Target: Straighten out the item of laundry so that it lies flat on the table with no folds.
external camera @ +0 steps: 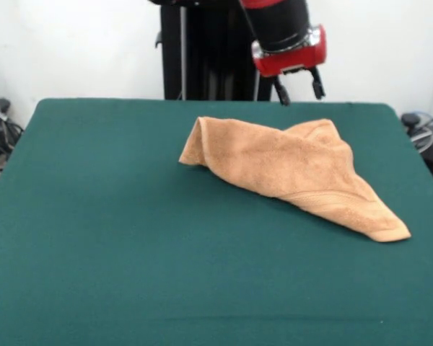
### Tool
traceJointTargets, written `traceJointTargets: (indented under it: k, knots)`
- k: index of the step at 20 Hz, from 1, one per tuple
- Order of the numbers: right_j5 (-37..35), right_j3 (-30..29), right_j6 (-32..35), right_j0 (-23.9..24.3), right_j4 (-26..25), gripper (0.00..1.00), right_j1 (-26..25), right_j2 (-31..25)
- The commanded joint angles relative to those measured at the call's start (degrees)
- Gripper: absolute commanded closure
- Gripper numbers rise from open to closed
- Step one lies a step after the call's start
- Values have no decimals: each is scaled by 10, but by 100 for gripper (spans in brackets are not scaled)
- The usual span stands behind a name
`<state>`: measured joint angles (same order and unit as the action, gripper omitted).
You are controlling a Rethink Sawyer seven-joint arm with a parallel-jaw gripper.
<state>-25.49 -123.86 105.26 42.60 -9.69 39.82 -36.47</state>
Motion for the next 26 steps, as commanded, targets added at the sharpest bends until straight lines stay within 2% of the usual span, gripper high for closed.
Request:
traceJointTargets:
  k: [1, 12, 26]
  knots:
    - [-89, 5, -77, 32, -14, 0, 5, -71]
    - [-118, 21, -90, 74, -38, 0, -24, -99]
    - [-139, 41, -111, 105, -69, 0, -61, -107]
